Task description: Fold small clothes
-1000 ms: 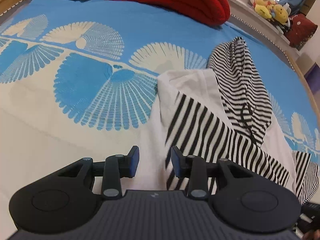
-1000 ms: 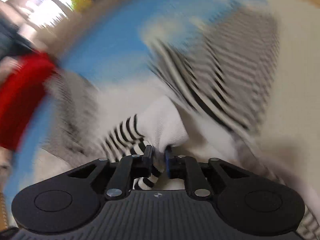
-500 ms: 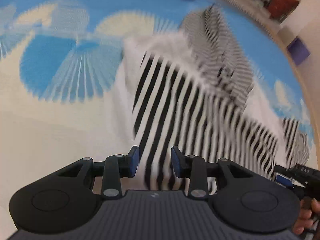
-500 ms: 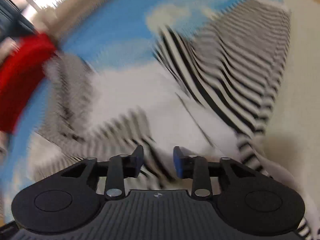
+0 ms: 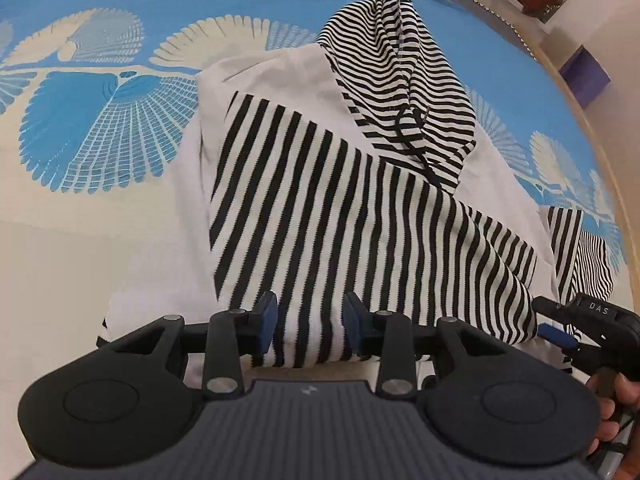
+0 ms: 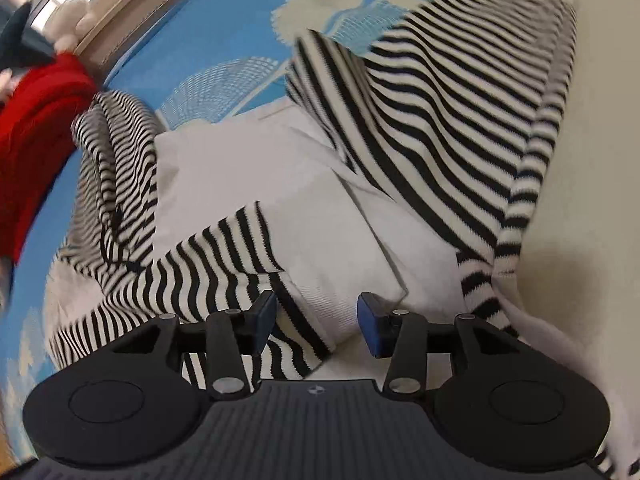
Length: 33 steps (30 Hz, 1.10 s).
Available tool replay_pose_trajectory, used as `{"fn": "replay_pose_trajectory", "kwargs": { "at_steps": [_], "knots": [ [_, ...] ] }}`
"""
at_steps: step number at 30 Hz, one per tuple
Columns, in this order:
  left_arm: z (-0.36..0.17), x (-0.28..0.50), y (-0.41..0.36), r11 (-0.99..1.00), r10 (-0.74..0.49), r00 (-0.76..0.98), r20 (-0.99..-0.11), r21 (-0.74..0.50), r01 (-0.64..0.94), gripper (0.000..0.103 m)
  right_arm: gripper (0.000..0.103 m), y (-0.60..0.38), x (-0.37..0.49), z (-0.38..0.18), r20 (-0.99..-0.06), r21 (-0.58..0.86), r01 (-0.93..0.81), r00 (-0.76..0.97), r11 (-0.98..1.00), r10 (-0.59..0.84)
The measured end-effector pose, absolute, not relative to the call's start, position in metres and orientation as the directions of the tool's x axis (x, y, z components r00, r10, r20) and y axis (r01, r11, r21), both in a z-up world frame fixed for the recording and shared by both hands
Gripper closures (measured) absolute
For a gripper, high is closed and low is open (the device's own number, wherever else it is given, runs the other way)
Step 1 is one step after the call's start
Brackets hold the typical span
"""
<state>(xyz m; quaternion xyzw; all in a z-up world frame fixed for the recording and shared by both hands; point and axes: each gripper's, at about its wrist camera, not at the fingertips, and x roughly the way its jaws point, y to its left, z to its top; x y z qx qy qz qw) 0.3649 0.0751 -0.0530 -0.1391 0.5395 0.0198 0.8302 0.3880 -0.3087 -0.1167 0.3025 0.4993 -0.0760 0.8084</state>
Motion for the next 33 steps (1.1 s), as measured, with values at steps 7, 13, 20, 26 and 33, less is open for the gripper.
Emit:
{"fn": "replay_pose_trajectory", "kwargs": {
  "at_steps": [7,13,20,26,33],
  "knots": [
    [-0.042,0.368,0.07,0.966,-0.09,0.444,-0.892,-0.186,-0.177,0.063,0.056,-0.304,0.388,-0.104,-0.837,0.368,0.385,0.533,0.847,0.122],
    [-0.034,0.364,0.062,0.976,-0.083,0.46,-0.884,-0.166,-0.143,0.063,0.056,-0.309,0.383,-0.092,-0.827,0.347,0.366,0.553,0.863,0.098],
    [-0.026,0.363,0.066,0.973,-0.068,0.471,-0.879,-0.162,-0.162,0.063,0.056,-0.315,0.382,-0.077,-0.809,0.346,0.348,0.581,0.871,0.089],
    [-0.018,0.361,0.062,0.978,-0.051,0.486,-0.872,-0.143,-0.153,0.063,0.056,-0.335,0.377,-0.074,-0.807,0.342,0.363,0.587,0.867,0.072],
    [-0.022,0.36,0.054,0.985,-0.017,0.486,-0.874,-0.099,-0.143,0.063,0.056,-0.365,0.369,-0.067,-0.79,0.329,0.384,0.612,0.863,0.029]
  ]
}}
